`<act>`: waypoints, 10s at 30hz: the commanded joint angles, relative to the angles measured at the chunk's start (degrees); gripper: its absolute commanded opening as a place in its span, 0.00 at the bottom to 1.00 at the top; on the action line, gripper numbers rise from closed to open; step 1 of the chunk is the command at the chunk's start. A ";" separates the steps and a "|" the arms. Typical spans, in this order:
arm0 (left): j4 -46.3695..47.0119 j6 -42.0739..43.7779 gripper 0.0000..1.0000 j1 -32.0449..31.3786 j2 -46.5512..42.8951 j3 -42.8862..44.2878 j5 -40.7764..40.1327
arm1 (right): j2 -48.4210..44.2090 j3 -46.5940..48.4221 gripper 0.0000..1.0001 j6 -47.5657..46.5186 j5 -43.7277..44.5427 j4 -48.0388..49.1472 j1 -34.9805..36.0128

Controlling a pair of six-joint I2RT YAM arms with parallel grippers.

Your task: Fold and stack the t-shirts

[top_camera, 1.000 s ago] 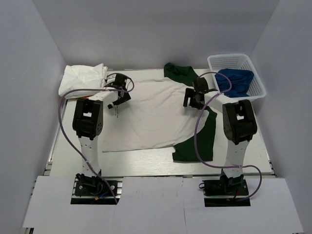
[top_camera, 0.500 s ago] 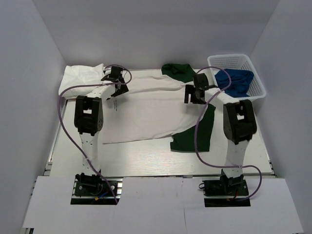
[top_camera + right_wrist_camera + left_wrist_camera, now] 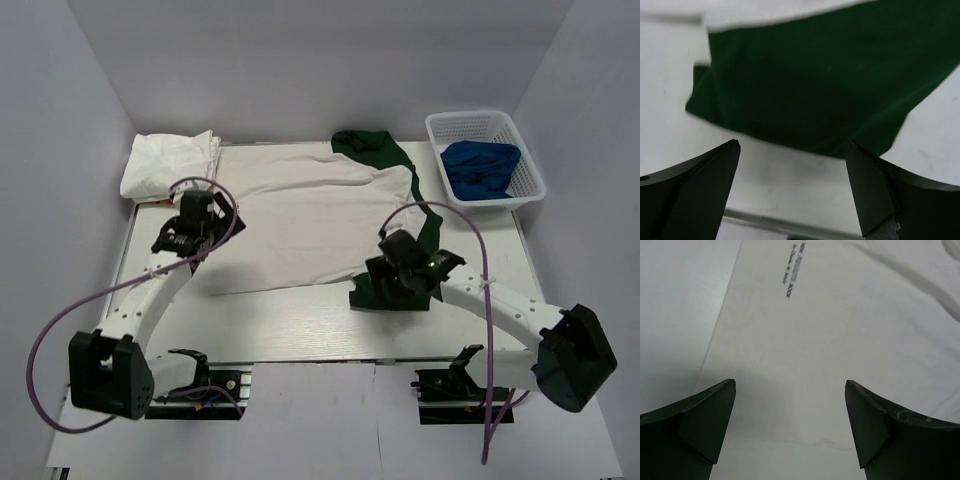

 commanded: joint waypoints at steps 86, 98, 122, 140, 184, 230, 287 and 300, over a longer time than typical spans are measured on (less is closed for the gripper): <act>-13.70 -10.72 1.00 2.24 21.70 3.76 -9.59 | 49.32 45.31 0.76 -1.38 -7.27 12.21 -22.60; -12.56 -10.20 1.00 2.24 20.64 2.71 -10.12 | 49.04 42.47 0.82 -0.77 -7.79 15.64 -22.51; -12.56 -10.19 1.00 2.24 19.58 2.70 -10.64 | 53.97 48.90 0.26 1.17 -4.54 12.74 -23.74; -10.72 -9.06 1.00 2.24 15.98 3.23 -7.74 | 15.96 14.65 0.00 8.19 -12.18 6.24 -23.22; -17.84 -23.64 0.90 2.32 6.74 -11.36 -5.47 | -5.71 -7.79 0.90 0.01 -16.23 -0.18 -5.04; -17.40 -23.29 0.00 2.32 4.81 -6.36 -7.66 | -0.37 5.44 0.00 13.66 0.98 -15.30 6.24; -2.74 -11.96 1.00 6.72 22.83 8.52 0.94 | 29.27 19.81 0.90 -0.60 -29.58 22.49 -19.79; -3.16 -9.58 1.00 6.72 20.03 7.98 0.34 | 42.71 25.79 0.90 5.03 -19.26 44.01 -17.16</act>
